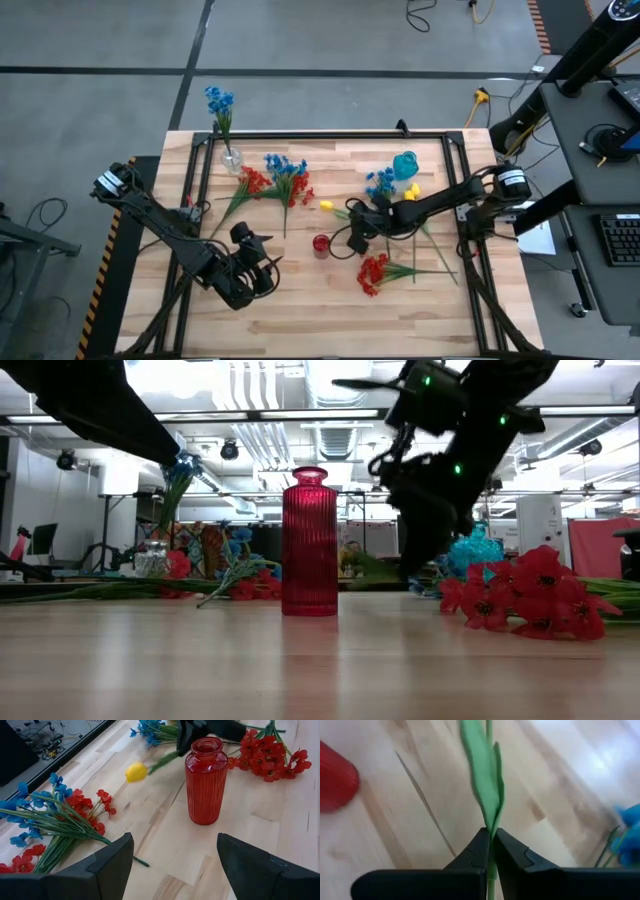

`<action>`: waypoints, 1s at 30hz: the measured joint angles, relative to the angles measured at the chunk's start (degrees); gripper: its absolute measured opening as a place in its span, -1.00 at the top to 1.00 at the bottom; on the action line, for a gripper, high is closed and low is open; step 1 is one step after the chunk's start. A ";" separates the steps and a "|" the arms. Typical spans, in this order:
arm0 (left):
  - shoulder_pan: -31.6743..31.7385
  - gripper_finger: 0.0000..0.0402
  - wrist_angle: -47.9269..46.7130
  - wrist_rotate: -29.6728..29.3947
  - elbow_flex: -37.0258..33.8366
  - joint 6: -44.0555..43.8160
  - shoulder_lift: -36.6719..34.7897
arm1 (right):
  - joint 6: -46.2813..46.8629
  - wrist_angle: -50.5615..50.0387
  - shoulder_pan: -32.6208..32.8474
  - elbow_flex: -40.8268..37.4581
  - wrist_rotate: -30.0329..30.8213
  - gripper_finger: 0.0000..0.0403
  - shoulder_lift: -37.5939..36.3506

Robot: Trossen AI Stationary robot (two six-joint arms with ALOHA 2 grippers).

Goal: Sort flowers into vase by color
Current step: Put the left yellow tulip into the blue vase

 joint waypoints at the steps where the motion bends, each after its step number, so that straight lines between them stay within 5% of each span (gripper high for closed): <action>1: 0.00 -0.33 0.00 0.00 0.00 0.00 0.00 | -0.10 -0.02 -0.01 0.09 0.00 0.92 -1.02; 14: 0.00 -0.33 0.51 -0.01 -0.02 -1.29 0.02 | -12.58 5.96 -4.96 -0.03 3.55 0.93 -24.38; 22: 0.00 -0.33 0.51 -0.03 -0.02 -1.29 0.02 | -25.61 28.83 -6.86 -8.61 2.95 0.93 -36.38; 30: 0.15 -0.33 0.50 -0.28 -0.02 -1.29 0.02 | -36.07 58.52 -12.05 -21.47 5.56 0.94 -39.89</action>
